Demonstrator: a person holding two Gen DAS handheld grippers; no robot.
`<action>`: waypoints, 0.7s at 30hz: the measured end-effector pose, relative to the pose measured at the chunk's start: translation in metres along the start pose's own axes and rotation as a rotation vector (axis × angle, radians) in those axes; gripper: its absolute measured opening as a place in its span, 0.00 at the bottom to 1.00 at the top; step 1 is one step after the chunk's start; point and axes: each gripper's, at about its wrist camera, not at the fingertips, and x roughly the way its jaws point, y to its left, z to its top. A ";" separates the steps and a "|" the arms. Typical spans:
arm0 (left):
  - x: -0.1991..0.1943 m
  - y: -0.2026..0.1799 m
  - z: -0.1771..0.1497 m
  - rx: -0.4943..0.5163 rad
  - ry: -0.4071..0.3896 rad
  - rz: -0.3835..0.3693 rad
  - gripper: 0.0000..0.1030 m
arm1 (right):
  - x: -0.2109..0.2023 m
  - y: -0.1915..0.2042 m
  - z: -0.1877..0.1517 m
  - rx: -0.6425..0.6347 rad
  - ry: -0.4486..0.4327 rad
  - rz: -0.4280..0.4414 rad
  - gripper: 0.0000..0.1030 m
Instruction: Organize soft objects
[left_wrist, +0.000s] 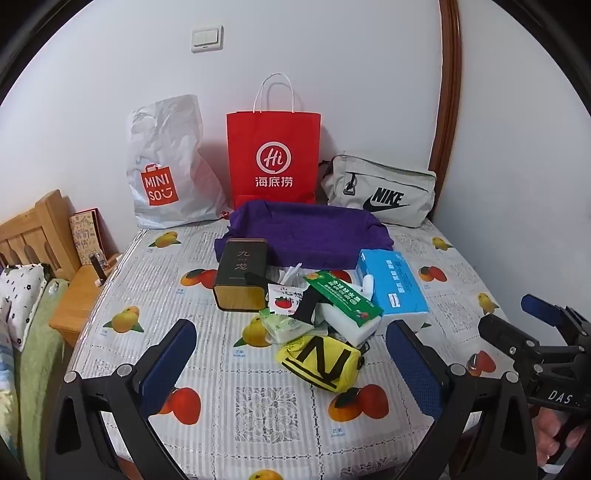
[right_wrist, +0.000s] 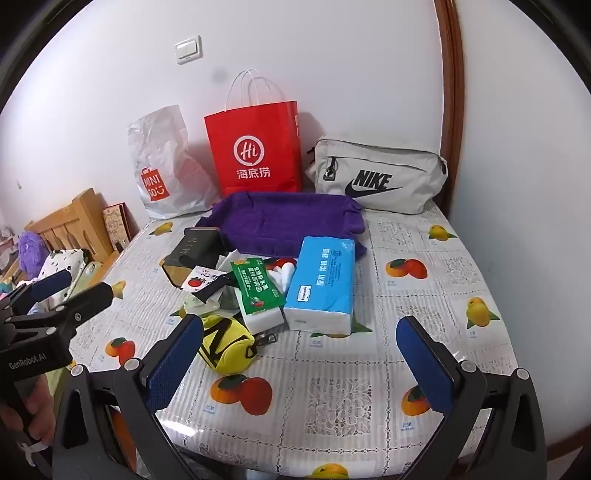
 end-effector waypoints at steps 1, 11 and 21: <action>-0.001 0.001 0.000 -0.004 -0.002 -0.002 1.00 | 0.000 0.000 0.000 -0.001 -0.002 -0.002 1.00; -0.011 0.003 0.003 -0.001 0.002 0.000 1.00 | -0.005 0.005 -0.001 0.003 -0.007 -0.001 1.00; -0.009 0.003 0.001 0.003 0.004 -0.001 1.00 | -0.006 0.005 0.001 0.005 -0.009 0.009 1.00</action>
